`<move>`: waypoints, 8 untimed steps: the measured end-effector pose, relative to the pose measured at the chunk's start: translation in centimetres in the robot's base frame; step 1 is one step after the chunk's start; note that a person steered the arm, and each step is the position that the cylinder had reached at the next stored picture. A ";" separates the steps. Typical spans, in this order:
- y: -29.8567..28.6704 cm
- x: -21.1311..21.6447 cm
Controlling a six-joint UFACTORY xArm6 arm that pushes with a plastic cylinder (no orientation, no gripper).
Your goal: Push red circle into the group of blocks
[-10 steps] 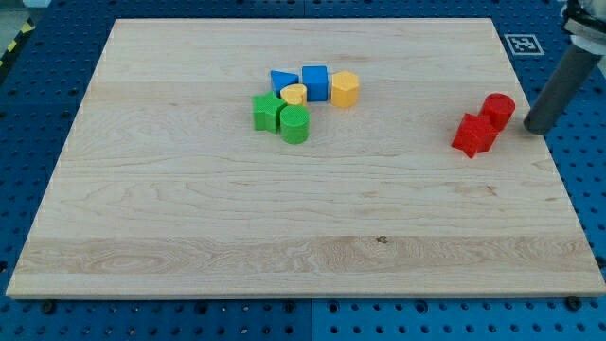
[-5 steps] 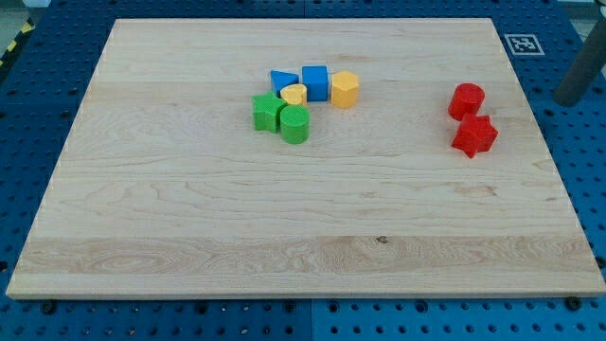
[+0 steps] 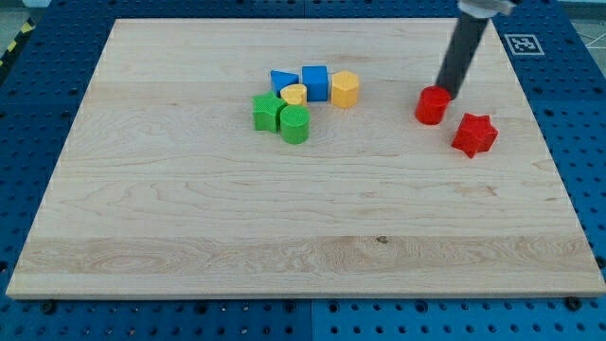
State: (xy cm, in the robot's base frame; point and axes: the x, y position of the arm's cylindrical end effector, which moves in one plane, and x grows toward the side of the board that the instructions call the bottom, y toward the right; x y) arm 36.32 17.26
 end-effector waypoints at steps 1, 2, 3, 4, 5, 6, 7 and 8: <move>-3.4 3.1; -6.0 3.8; -4.4 3.6; -1.2 3.7; -0.3 6.4; -1.2 9.5; -4.2 9.7; -5.9 7.5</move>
State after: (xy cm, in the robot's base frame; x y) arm 43.79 11.41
